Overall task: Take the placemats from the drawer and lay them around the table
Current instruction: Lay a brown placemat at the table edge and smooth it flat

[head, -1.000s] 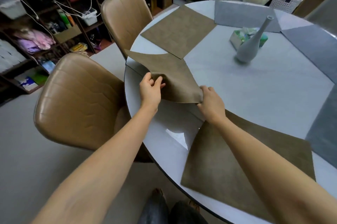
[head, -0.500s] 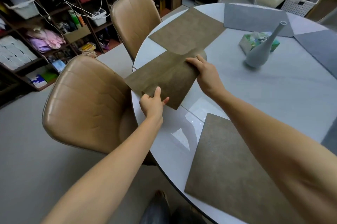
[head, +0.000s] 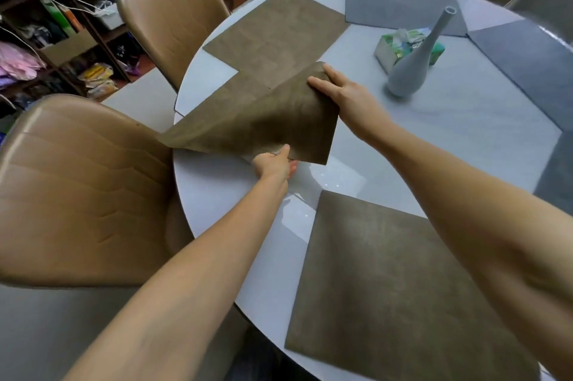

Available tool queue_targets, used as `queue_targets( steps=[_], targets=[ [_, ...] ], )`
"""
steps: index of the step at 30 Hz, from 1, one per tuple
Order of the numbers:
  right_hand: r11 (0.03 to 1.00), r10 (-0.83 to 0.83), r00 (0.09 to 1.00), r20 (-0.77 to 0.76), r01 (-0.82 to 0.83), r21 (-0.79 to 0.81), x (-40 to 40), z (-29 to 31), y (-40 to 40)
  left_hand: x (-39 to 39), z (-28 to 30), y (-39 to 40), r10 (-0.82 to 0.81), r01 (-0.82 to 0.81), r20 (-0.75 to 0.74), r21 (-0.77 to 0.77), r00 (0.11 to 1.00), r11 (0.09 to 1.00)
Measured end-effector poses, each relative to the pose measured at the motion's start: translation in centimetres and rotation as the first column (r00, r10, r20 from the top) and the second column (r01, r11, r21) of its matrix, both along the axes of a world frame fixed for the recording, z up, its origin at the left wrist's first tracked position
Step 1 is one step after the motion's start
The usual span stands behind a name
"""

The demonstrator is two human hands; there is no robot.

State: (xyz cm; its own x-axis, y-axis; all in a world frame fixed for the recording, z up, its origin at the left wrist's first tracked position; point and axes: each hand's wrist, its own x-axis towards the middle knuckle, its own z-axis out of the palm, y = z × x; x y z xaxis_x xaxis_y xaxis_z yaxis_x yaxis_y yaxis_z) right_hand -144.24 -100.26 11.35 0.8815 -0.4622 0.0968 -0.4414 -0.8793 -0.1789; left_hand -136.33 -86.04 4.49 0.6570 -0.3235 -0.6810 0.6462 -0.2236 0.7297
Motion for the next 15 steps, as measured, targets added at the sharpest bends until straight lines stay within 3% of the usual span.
queue_targets(
  steps=[4, 7, 11, 15],
  targets=[
    [0.995, 0.049, 0.999, -0.005, -0.049, -0.083, -1.1, -0.6, -1.9, -0.1, -1.7, -3.7, -0.006, 0.006, -0.061, -0.007, 0.998, 1.000],
    [0.999, -0.032, 0.994, -0.105, 0.027, -0.042, -2.8, -2.7, -2.8, 0.0, -3.6, -4.8, -0.057, 0.062, -0.073, 0.074, 0.996, 0.995],
    [0.908, -0.250, 0.933, -0.260, 0.319, 0.272, -5.0, -7.3, -2.2, -1.1, -5.8, -4.7, -0.160, 0.166, -0.052, 0.163, 0.986, 0.972],
    [0.800, -0.342, 0.892, -0.295, 0.441, 0.406, -8.1, -11.2, 1.1, -2.3, -5.4, -4.0, -0.508, 0.474, 0.089, 0.256, 0.857, 0.843]
  ],
)
